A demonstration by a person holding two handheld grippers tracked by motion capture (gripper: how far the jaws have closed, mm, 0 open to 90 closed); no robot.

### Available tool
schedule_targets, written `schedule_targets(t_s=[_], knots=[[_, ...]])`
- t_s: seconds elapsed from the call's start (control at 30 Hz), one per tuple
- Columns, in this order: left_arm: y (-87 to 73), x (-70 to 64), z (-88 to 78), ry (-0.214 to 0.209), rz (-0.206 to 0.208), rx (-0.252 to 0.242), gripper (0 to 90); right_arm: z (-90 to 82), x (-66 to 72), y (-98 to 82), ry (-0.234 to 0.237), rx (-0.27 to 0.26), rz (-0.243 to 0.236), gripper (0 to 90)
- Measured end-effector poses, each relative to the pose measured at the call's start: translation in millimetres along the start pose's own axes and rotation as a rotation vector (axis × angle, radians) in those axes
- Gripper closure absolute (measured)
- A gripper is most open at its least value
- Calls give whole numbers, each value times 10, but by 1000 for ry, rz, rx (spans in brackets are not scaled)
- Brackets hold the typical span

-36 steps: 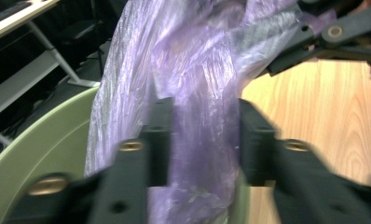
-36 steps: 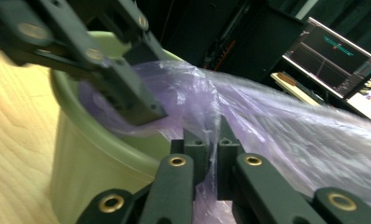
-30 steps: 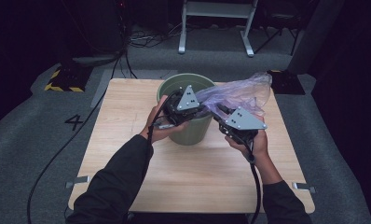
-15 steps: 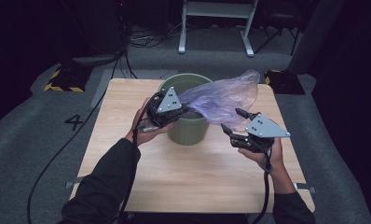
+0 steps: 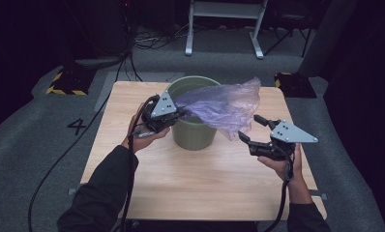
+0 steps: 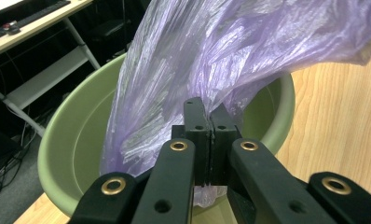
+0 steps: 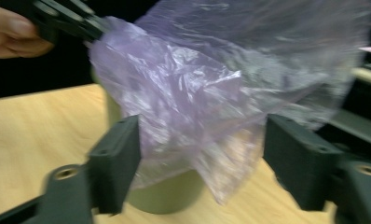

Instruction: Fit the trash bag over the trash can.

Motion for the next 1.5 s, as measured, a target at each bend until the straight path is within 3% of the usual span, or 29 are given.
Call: schedule_targets(t_s=[0.1, 0.17, 0.27, 0.43, 0.53, 0.63, 0.67, 0.8, 0.93, 1.0, 1.03, 1.1, 1.17, 1.27, 1.33, 1.4, 1.5], knots=[[-29, 3, 5, 7, -7, 3, 842, 59, 91, -22, 73, 0, -12, 565], [-43, 17, -3, 10, -10, 0, 786, 89, 147, -28, 97, 0, -30, 704], [-52, 30, -17, 12, -19, -6, 706, 140, 217, -23, 107, 1, -64, 825], [-26, -5, -81, -17, -28, -36, 403, 191, 316, 35, 118, -4, -100, 884], [45, -67, -139, -14, -24, -57, 268, 208, 378, 70, 111, -2, -126, 892], [126, -149, -198, -25, -1, -79, 224, 220, 419, 91, 101, 1, -139, 892], [126, -149, -198, -25, -1, -79, 222, 224, 434, 94, 98, 3, -141, 892], [276, -317, -259, -22, 62, -99, 210, 244, 493, 105, 101, 5, -158, 891], [345, -397, -285, -34, 65, -127, 204, 241, 544, 112, 112, 6, -164, 891], [356, -418, -282, -27, 91, -122, 227, 235, 568, 119, 120, 3, -168, 890], [359, -429, -274, -29, 101, -114, 324, 234, 583, 123, 126, 4, -170, 890], [349, -416, -241, 19, 141, -66, 490, 228, 609, 130, 136, 2, -175, 882], [317, -390, -220, 2, 146, -57, 674, 218, 627, 135, 140, -1, -178, 866], [243, -312, -185, 16, 142, -22, 812, 191, 644, 134, 143, -7, -180, 864], [192, -254, -165, 34, 128, 0, 816, 177, 647, 128, 138, -5, -186, 875], [140, -175, -140, 57, 84, 12, 754, 175, 642, 128, 130, -4, -188, 885], [96, -102, -136, 53, 31, 5, 462, 190, 616, 131, 96, -1, -189, 892]])
Point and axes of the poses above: each handheld gripper's, and its own axes: z roughly forward along the jaws, y roughly out of its top, x roughly to its left, the point moved 5 cm from there along z, roughly forward along the jaws, and after that the axes turned 13 degrees about z, right-handed, at the moved point
